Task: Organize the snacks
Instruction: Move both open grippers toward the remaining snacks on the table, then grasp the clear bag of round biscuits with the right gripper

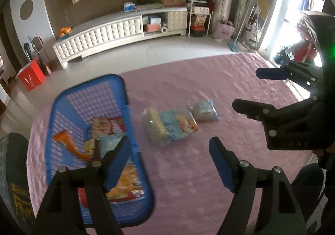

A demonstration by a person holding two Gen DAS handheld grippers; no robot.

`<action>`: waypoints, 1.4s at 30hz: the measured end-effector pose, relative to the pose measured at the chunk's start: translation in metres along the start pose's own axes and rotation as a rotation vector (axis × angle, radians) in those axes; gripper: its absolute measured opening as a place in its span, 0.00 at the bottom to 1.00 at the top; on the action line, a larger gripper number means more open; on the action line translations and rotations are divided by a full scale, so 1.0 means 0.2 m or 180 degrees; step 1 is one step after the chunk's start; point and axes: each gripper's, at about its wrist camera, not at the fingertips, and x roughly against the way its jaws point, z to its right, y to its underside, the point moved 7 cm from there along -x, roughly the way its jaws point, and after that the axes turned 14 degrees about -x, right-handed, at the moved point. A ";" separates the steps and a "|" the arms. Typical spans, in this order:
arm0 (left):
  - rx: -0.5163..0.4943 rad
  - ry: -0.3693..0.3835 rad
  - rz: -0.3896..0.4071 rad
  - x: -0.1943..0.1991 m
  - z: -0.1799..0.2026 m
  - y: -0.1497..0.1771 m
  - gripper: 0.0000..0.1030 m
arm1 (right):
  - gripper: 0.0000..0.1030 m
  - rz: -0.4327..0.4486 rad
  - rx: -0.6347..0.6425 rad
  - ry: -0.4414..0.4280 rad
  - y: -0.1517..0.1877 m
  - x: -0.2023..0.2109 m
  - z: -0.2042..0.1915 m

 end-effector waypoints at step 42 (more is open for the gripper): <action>0.0559 -0.0115 -0.0478 -0.75 0.12 0.01 0.72 | 0.61 -0.0558 0.1273 -0.1323 0.20 -0.84 0.15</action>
